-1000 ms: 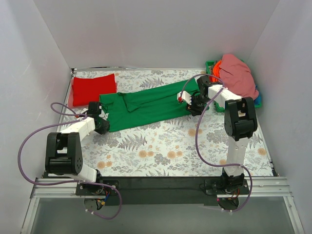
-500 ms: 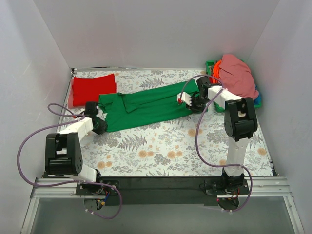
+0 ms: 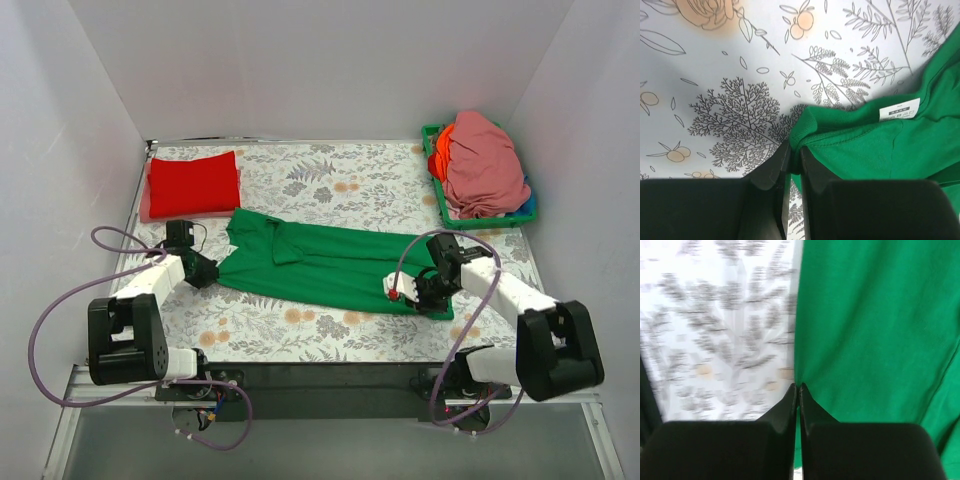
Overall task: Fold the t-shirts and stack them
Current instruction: Fold the tshirt
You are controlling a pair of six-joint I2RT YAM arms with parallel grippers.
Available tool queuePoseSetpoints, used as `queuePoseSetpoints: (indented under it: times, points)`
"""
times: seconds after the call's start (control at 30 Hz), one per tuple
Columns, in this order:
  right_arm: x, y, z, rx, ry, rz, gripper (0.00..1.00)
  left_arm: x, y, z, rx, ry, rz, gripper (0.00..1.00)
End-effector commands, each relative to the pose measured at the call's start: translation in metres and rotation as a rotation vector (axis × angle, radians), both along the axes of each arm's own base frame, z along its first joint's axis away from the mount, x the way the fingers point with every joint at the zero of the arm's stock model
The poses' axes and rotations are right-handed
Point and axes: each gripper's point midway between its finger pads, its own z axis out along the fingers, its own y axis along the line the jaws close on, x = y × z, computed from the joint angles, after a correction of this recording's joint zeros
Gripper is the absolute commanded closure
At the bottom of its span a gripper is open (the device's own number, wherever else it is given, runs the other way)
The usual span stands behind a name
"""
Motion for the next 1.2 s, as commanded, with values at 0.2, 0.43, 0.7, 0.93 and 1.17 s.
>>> queuePoseSetpoints:
  times: [0.2, 0.43, 0.7, 0.93, 1.17]
  points:
    - [-0.018, 0.03, 0.06, 0.15, -0.032, -0.01, 0.36, 0.002, 0.007, 0.039, 0.06, -0.038, -0.115, 0.63]
    - [0.061, 0.088, 0.102, 0.329, 0.048, -0.162, 0.36, 0.018, -0.024, 0.116, 0.008, -0.409, -0.299, 0.3]
    - [0.103, 0.124, 0.095, 0.395, 0.242, -0.284, 0.53, 0.076, -0.089, 0.125, -0.324, -0.489, -0.538, 0.38]
    - [0.092, 0.118, 0.081, 0.391, 0.235, -0.298, 0.53, 0.127, -0.136, 0.094, -0.359, -0.405, -0.596, 0.4]
    - [0.091, 0.117, 0.077, 0.392, 0.245, -0.303, 0.53, 0.153, -0.135, 0.062, -0.31, -0.329, -0.515, 0.43]
